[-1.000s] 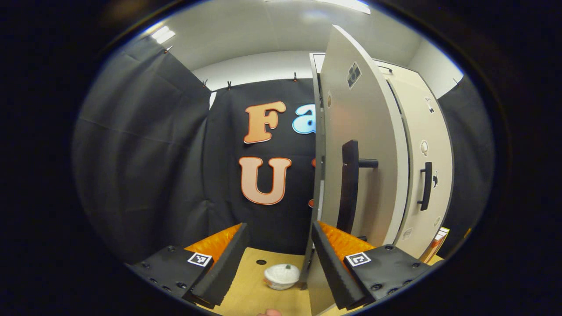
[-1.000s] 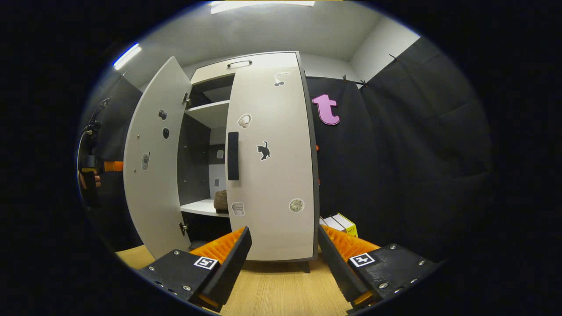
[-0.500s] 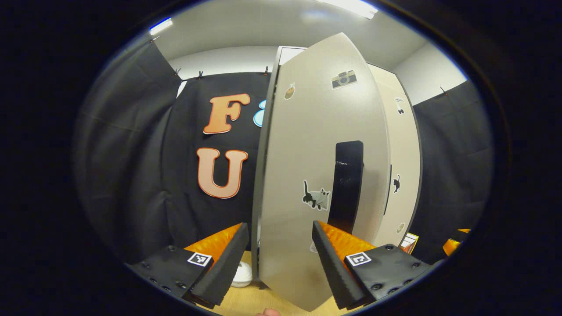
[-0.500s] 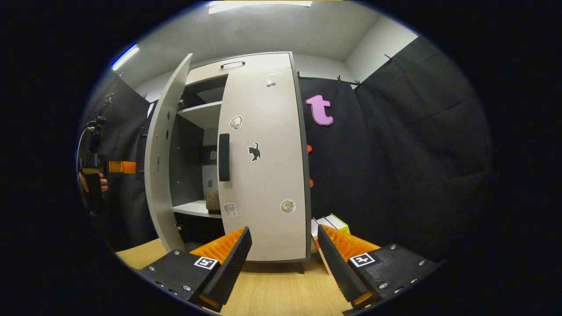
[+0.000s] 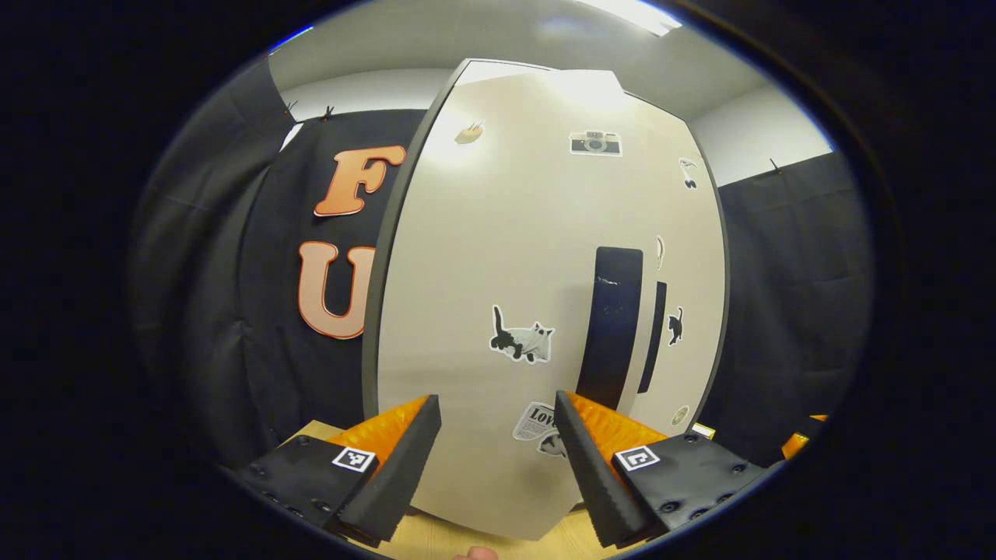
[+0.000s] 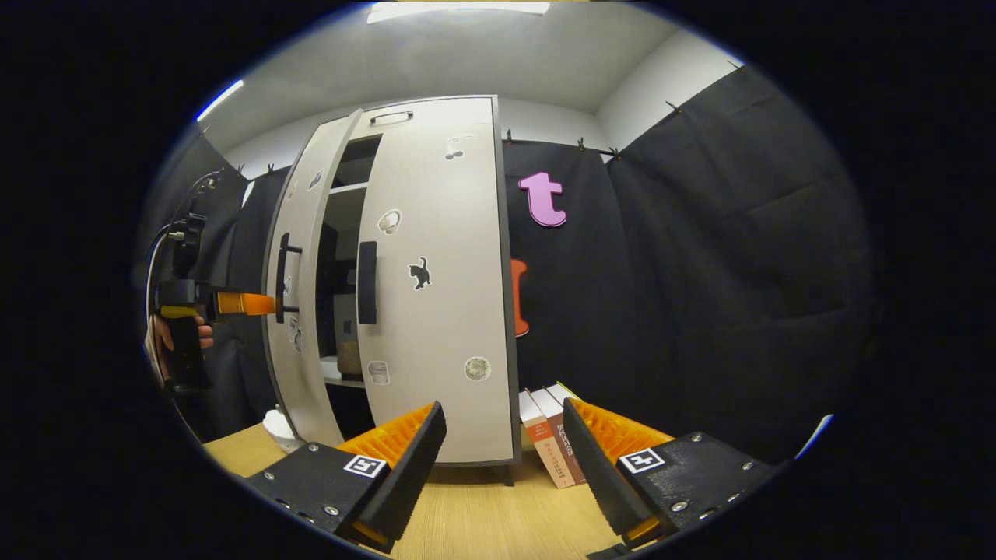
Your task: Grab one shoe with the right hand and put it into the shoe cabinet, grab the other shoe with the left hand and put it into the shoe cabinet; then close the right door with the right hand and the left door with the left hand.
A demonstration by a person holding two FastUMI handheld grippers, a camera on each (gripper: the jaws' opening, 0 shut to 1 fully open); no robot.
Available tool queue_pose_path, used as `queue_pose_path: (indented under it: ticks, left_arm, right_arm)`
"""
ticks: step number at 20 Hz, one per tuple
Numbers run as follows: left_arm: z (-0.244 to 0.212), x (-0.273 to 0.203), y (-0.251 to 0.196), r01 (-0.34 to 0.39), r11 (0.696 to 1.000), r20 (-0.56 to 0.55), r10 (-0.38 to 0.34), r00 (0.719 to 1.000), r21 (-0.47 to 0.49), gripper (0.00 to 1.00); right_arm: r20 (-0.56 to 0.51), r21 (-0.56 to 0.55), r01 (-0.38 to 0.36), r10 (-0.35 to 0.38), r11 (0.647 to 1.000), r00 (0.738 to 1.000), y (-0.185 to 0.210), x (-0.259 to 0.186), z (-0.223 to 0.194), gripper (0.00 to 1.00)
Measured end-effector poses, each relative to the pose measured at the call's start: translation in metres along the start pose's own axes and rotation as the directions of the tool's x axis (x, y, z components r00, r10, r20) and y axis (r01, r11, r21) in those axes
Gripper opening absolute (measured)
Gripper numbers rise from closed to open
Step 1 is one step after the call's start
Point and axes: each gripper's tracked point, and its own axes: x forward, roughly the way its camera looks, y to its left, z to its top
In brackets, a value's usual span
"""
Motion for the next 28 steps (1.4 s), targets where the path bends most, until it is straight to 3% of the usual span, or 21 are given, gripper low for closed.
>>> queue_pose_path:
  ticks: [3, 4, 8, 9, 11, 13, 20, 28]
  left_arm:
    - [-0.003, 0.005, -0.006, 0.013, 1.000, -0.019, -0.013, 1.000, -0.027, 0.96]
    - [-0.003, 0.009, -0.008, 0.019, 1.000, -0.021, -0.019, 1.000, -0.017, 0.93]
    - [-0.007, 0.022, -0.013, 0.016, 0.998, -0.027, -0.014, 1.000, 0.064, 0.99]
    - [-0.007, 0.026, -0.016, 0.014, 0.997, -0.026, -0.012, 1.000, 0.077, 0.93]
    - [-0.005, 0.024, -0.019, 0.011, 0.996, -0.028, -0.009, 1.000, 0.091, 0.96]
    - [-0.004, 0.022, -0.020, 0.010, 0.996, -0.029, -0.007, 1.000, 0.092, 0.93]
    - [-0.003, 0.019, -0.021, 0.008, 0.998, -0.027, -0.006, 1.000, 0.070, 0.96]
    - [0.002, -0.058, -0.020, 0.008, 0.999, -0.011, -0.008, 1.000, 0.038, 0.97]
  right_arm:
    - [-0.001, -0.004, 0.019, -0.019, 1.000, 1.000, -0.007, -0.001, -0.001, 0.93]
    - [-0.001, -0.004, 0.023, -0.023, 1.000, 1.000, -0.009, 0.000, -0.001, 0.93]
    - [0.000, 0.008, 0.030, -0.030, 1.000, 1.000, -0.010, 0.004, -0.001, 0.93]
    - [0.003, 0.008, 0.031, -0.031, 0.999, 1.000, -0.010, 0.005, 0.000, 0.93]
    - [0.005, 0.009, 0.030, -0.030, 1.000, 1.000, -0.008, 0.005, 0.000, 0.93]
    - [0.005, 0.008, 0.025, -0.025, 1.000, 1.000, -0.007, 0.006, 0.000, 0.93]
    - [0.007, 0.007, 0.029, -0.029, 1.000, 1.000, -0.006, 0.004, 0.001, 0.93]
    - [0.008, 0.007, -0.010, 0.010, 1.000, 1.000, 0.006, 0.003, 0.003, 0.93]
